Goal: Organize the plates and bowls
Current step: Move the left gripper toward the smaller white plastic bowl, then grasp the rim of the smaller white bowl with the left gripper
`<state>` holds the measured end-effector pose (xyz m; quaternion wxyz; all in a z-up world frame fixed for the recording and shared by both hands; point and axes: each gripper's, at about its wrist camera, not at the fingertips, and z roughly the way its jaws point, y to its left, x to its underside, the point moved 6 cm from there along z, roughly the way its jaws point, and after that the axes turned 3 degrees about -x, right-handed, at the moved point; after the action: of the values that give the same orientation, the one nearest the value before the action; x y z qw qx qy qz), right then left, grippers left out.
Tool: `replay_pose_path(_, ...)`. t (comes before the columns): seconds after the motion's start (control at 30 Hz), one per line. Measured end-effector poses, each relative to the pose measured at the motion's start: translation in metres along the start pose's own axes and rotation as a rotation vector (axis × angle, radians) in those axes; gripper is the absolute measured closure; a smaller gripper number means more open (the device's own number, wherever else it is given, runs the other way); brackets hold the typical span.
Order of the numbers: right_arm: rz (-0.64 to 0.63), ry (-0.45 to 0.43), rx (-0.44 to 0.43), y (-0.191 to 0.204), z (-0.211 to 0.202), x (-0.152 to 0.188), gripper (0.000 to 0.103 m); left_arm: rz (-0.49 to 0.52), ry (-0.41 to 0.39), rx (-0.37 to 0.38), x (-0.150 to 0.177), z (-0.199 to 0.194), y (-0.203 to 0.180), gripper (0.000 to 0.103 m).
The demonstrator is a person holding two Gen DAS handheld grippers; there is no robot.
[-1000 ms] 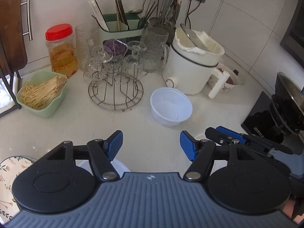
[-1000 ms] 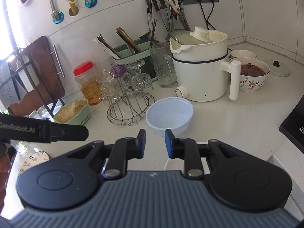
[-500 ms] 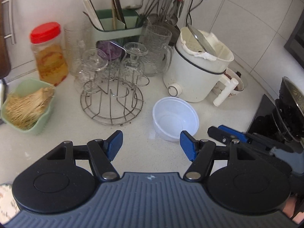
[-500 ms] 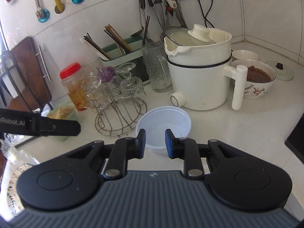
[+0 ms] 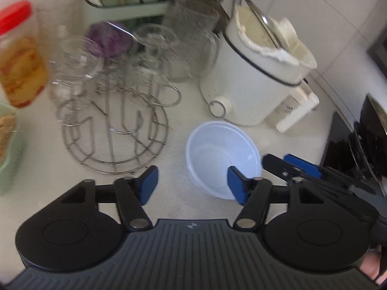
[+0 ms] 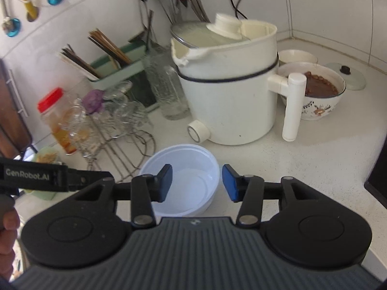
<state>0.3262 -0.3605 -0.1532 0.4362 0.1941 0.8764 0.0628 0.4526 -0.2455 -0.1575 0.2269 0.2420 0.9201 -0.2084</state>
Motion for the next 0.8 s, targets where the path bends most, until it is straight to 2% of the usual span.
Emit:
replay_pose_path(0.13,0.026,0.041,0.014,-0.007,0.019,0.002,0.054,0.052,0.041,-0.004,-0.001,0.017,0.0,0.051)
replay_pose_path(0.23,0.042,0.066,0.018,-0.011,0.028,0.004,0.057,0.027,0.061,0.015,-0.001,0.027,0.004,0.055)
replay_pose_path(0.47,0.075,0.114,0.028,-0.018,0.049,0.007,0.061,-0.032,0.093,0.033,-0.004,0.05,0.009,0.072)
replay_pose_path(0.57,0.084,0.133,0.04,-0.021,0.057,0.007,0.068,-0.016,0.093,0.021,-0.008,0.055,0.006,0.079)
replay_pose_path(0.73,0.107,0.152,0.016,-0.022,0.063,0.01,0.079,0.016,0.114,0.015,-0.013,0.063,-0.001,0.083)
replay_pose_path(0.8,0.108,0.149,0.002,-0.022,0.062,0.011,0.08,0.026,0.119,0.012,-0.015,0.064,-0.004,0.083)
